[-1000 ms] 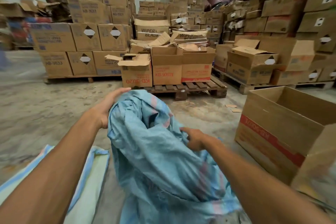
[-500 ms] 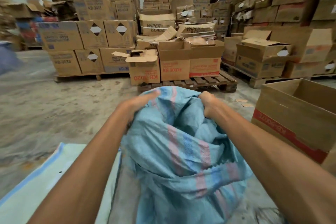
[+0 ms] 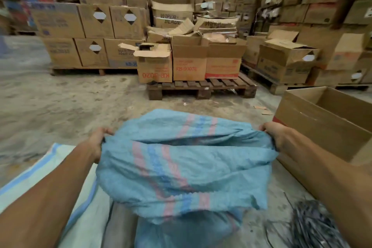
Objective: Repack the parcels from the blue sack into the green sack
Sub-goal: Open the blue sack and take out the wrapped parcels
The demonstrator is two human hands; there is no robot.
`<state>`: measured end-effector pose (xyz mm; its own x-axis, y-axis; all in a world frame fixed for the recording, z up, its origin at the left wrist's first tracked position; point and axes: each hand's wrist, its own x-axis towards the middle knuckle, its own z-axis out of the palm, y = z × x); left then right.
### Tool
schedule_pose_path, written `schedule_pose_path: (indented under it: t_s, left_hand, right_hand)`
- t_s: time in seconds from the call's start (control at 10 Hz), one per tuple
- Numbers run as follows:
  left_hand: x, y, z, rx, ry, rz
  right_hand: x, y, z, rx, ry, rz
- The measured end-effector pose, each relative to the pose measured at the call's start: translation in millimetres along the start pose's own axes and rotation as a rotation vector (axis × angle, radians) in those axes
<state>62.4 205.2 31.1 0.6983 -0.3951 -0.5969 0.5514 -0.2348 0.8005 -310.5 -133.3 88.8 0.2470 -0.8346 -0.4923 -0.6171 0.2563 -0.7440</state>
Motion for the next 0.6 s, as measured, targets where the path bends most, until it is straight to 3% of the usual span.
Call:
schedule_pose_path:
  t_s: [0.1, 0.2, 0.3, 0.4, 0.5, 0.6]
  left_hand:
    - [-24.1, 18.1, 43.9, 0.031, -0.154, 0.076]
    - [-40.9, 23.9, 88.9, 0.219, -0.251, 0.121]
    - [-44.9, 22.7, 124.9, 0.230, -0.114, 0.209]
    - [-13.2, 23.5, 133.3, 0.068, 0.112, 0.327]
    - [-18.0, 20.4, 133.9, -0.062, -0.105, 0.232]
    - [-63.8, 5.1, 124.5, -0.127, -0.170, 0.187]
  right_hand:
    - [-5.8, -27.5, 30.8, -0.142, 0.075, -0.243]
    - [-31.3, -48.7, 58.5, -0.320, 0.264, -0.263]
    - [22.4, -48.1, 79.3, -0.303, 0.236, -0.128]
    - [90.7, 4.7, 90.6, -0.052, -0.052, -0.109]
    - [-5.2, 26.9, 111.4, 0.208, -0.187, -0.022]
    - [124.1, 102.1, 143.5, 0.429, -0.256, 0.020]
